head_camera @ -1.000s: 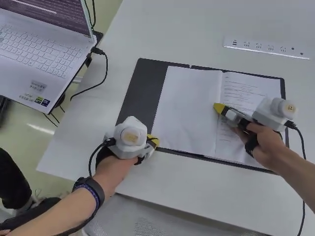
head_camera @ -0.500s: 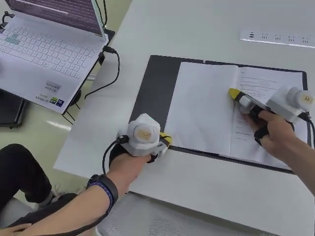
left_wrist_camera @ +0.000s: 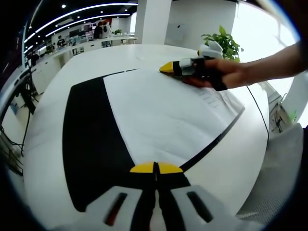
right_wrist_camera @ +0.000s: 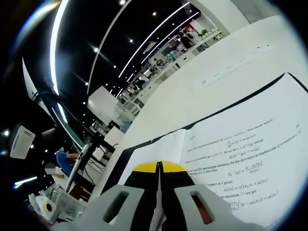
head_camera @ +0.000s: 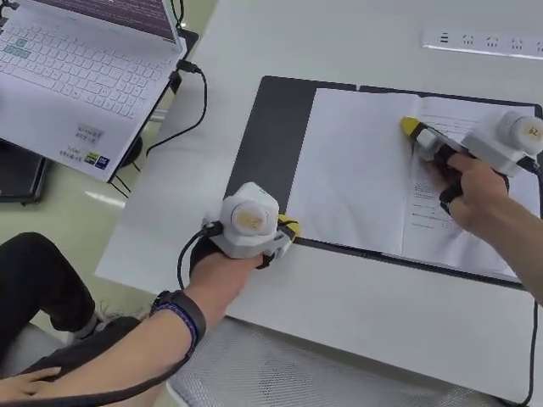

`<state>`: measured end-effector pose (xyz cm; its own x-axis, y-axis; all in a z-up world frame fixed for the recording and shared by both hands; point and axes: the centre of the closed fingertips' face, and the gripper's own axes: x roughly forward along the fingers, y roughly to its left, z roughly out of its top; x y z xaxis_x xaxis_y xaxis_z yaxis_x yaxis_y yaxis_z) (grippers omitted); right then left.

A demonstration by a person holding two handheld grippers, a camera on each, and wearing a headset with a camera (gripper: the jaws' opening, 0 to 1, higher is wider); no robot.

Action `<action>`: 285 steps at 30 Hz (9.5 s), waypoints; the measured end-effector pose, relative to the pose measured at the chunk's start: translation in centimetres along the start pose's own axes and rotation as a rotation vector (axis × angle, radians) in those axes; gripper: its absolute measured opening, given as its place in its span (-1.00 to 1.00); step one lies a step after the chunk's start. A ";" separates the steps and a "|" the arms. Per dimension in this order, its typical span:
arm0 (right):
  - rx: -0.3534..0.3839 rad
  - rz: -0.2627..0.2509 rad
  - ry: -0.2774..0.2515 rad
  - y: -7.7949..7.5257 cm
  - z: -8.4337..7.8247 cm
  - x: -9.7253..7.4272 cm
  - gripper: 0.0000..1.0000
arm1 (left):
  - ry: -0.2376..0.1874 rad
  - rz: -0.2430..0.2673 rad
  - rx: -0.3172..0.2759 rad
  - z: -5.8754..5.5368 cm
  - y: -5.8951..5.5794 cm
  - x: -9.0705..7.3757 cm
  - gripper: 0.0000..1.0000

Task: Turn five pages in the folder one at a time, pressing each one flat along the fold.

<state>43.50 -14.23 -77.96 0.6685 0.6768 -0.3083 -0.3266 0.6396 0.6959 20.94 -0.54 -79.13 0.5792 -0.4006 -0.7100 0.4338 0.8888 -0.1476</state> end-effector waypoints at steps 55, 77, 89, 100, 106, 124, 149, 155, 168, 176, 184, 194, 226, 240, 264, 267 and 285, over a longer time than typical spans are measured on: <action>-0.069 0.165 0.103 5.9 -6.5 -7.5 -1.00 | -0.012 0.022 -0.019 0.0 0.1 -0.1 -1.00; -0.146 0.248 0.248 8.5 -12.2 -12.4 -1.00 | -0.022 0.016 -0.011 -0.1 0.1 -0.2 -1.00; -0.162 0.253 0.267 8.5 -13.8 -13.8 -1.00 | -0.024 0.008 -0.002 0.0 0.1 -0.2 -1.00; -0.163 0.251 0.290 8.3 -14.6 -14.4 -1.00 | -0.021 0.007 0.013 -0.1 0.1 -0.3 -1.00; -0.161 0.234 0.304 8.2 -14.8 -14.4 -1.00 | -0.019 0.004 0.003 -0.1 0.1 -0.4 -1.00; -0.195 0.132 0.243 7.5 -12.0 -18.7 -0.65 | -0.078 -0.021 -0.095 2.3 -1.0 -1.5 -0.80; -0.377 0.029 0.081 8.1 -3.1 -25.5 -0.31 | -0.180 -0.046 0.156 10.7 -3.1 -8.5 -0.36; -0.409 -0.013 0.049 8.0 -1.9 -27.8 -0.08 | -0.153 -0.047 0.203 10.6 -3.1 -9.5 -0.19; -0.431 -0.089 0.020 7.8 -1.9 -32.2 0.17 | -0.161 -0.045 0.211 8.9 -2.8 -12.6 0.15; -0.412 -0.129 0.030 7.3 -4.0 -34.2 0.29 | -0.210 -0.051 0.134 8.0 -3.2 -13.7 0.34; -0.400 -0.138 0.013 7.6 -4.2 -34.7 0.38 | -0.203 -0.069 0.099 7.3 -3.8 -13.7 0.45; -0.402 -0.147 0.007 7.2 -3.7 -34.7 0.39 | -0.205 -0.083 0.124 8.8 -4.7 -13.3 0.47; -0.388 -0.152 0.010 6.8 -3.9 -36.2 0.39 | -0.181 -0.245 0.249 12.7 -13.1 -7.6 0.41; -0.404 -0.137 0.022 6.7 -3.6 -36.9 0.39 | -0.180 -0.268 0.269 13.4 -15.2 -6.3 0.37; -0.410 -0.107 0.041 6.1 -3.4 -36.5 0.39 | -0.170 -0.338 0.331 16.5 -19.9 -1.6 0.33; -0.415 -0.108 0.052 5.8 -3.6 -36.6 0.39 | -0.168 -0.341 0.322 16.7 -20.1 -0.9 0.33; -0.396 -0.117 0.076 4.0 -4.2 -37.4 0.42 | -0.077 -0.376 0.329 15.3 -23.0 4.6 0.29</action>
<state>14.36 -35.45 -66.34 0.6697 0.6067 -0.4282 -0.4929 0.7945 0.3548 24.23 -26.24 -68.47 0.3854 -0.7057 -0.5946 0.8094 0.5679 -0.1494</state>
